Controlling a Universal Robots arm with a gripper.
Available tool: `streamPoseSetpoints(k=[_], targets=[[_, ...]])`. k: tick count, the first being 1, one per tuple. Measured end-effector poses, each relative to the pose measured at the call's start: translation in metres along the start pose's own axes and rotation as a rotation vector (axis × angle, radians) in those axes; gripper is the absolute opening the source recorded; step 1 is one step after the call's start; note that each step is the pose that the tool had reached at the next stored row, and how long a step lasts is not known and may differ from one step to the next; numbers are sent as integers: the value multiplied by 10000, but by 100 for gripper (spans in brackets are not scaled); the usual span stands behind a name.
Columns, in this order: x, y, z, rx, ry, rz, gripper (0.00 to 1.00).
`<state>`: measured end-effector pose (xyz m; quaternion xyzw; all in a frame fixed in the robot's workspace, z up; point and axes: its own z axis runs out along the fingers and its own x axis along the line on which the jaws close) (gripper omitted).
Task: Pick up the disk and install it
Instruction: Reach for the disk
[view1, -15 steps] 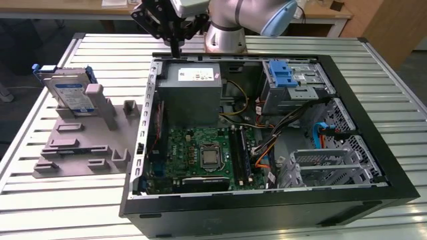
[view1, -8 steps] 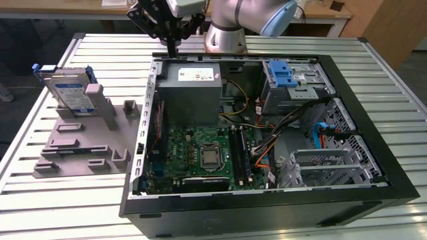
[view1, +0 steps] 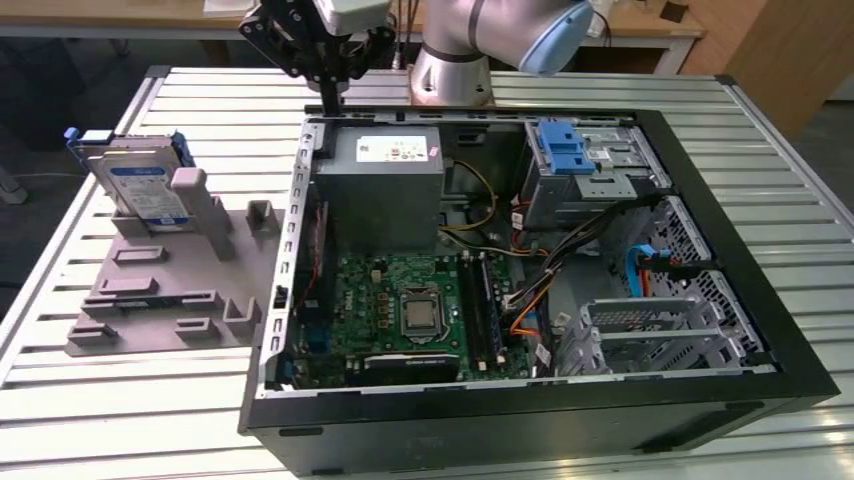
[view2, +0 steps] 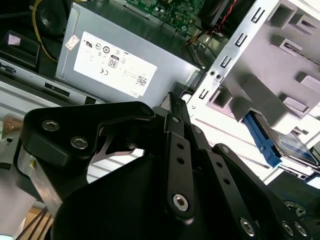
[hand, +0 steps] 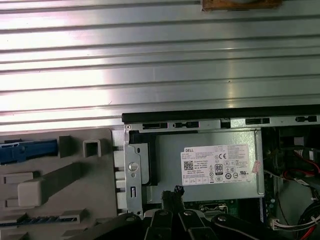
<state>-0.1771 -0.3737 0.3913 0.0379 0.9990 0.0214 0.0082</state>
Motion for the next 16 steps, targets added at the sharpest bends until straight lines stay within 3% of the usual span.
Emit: streamPoseSetpoints(k=[11, 16], targets=[[249, -12, 2, 1, 3, 2, 11], [327, -17, 5, 0, 2, 0, 11]])
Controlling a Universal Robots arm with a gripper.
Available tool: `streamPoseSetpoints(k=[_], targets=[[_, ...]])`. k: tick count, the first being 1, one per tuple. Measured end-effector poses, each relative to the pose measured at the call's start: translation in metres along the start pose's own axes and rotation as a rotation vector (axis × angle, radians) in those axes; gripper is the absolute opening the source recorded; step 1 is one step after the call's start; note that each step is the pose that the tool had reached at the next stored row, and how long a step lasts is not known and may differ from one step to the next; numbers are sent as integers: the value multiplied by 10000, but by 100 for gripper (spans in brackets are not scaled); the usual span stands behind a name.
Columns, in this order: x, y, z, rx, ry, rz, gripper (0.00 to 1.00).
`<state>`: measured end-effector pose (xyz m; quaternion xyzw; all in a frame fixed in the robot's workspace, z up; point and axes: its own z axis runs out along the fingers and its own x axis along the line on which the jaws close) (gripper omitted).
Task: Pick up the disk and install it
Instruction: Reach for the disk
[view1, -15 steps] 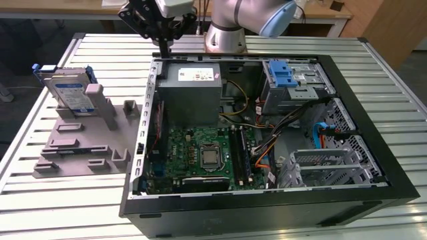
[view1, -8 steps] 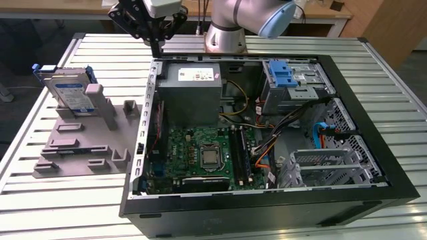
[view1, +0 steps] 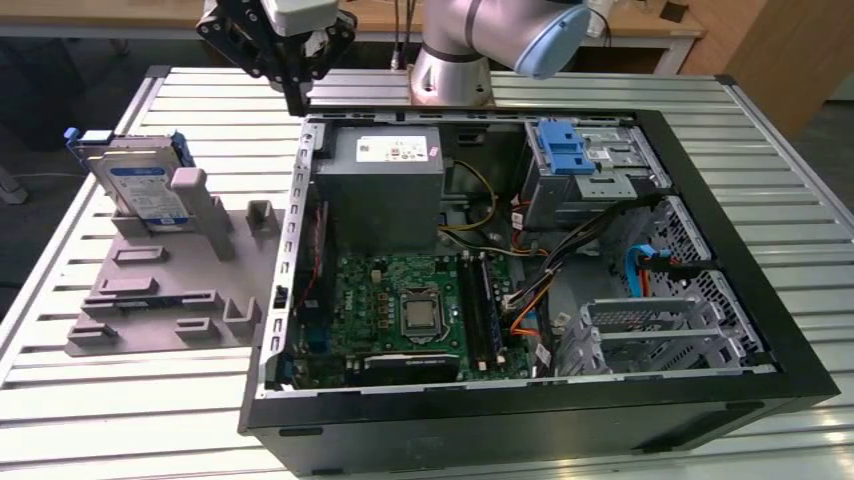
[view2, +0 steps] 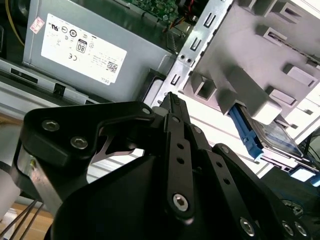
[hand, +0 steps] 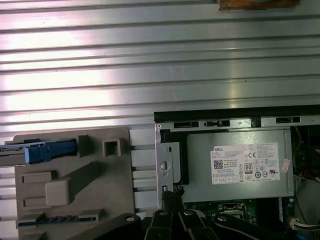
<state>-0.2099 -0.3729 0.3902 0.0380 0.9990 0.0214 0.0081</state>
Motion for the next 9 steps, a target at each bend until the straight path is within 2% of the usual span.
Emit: streamPoseSetpoints(k=[9], targets=[[79, -4, 11, 1, 13, 1, 11]])
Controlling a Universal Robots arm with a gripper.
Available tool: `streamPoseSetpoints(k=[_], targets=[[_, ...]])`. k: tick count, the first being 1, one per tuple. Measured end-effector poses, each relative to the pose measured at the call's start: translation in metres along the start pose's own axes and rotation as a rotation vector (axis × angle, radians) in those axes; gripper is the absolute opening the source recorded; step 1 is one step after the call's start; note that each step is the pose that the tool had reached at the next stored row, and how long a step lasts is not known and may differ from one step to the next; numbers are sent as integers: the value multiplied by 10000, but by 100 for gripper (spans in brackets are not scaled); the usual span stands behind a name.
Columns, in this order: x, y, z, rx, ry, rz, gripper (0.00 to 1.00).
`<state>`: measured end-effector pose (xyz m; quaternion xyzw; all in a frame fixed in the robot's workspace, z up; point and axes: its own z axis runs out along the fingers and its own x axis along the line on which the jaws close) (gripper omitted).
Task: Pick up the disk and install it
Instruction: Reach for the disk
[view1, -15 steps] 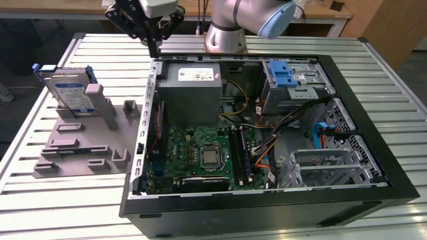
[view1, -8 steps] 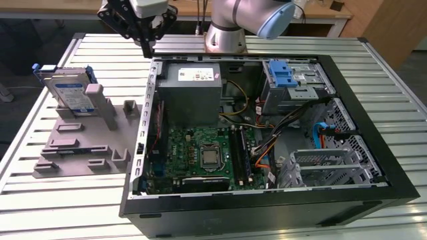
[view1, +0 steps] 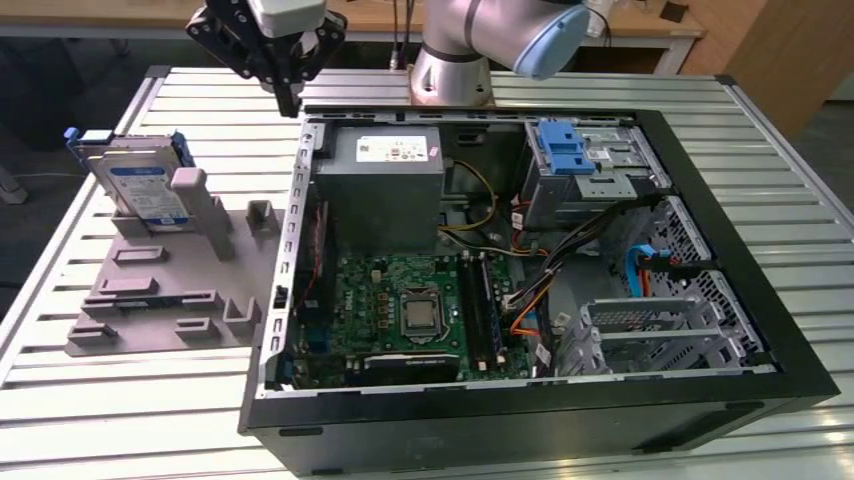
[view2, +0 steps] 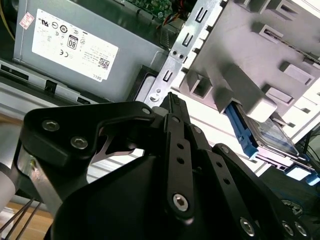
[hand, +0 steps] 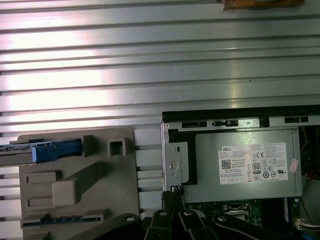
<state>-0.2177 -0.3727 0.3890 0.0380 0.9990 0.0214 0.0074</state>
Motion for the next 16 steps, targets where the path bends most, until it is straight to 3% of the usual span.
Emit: streamPoseSetpoints(k=[11, 16], targets=[[84, 0, 19, 3, 35, 1, 11], [155, 4, 26, 5, 43, 2, 11]])
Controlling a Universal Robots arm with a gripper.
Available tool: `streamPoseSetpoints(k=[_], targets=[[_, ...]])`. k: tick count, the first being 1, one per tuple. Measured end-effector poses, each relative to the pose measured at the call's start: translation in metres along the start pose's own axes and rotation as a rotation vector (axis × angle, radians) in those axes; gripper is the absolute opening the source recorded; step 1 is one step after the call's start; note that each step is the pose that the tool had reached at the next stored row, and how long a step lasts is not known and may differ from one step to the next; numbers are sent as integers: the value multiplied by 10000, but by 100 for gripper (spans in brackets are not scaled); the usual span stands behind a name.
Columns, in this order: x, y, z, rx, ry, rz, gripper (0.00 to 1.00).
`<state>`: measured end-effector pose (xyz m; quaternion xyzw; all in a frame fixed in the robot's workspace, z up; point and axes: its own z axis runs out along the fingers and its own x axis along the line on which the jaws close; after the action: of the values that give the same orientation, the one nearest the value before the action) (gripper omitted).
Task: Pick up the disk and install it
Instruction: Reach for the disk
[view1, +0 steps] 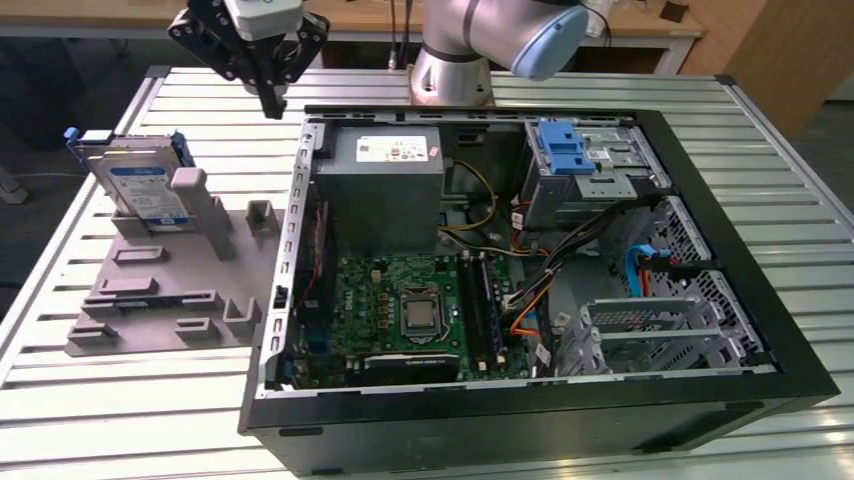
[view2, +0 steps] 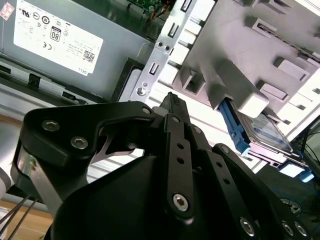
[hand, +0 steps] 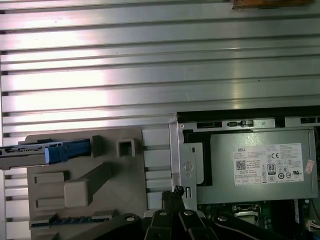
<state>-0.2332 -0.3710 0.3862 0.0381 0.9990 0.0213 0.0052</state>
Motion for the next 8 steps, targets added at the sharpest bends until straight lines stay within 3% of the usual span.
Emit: streamPoseSetpoints(k=[8], targets=[[151, 10, 14, 0, 3, -2, 11]])
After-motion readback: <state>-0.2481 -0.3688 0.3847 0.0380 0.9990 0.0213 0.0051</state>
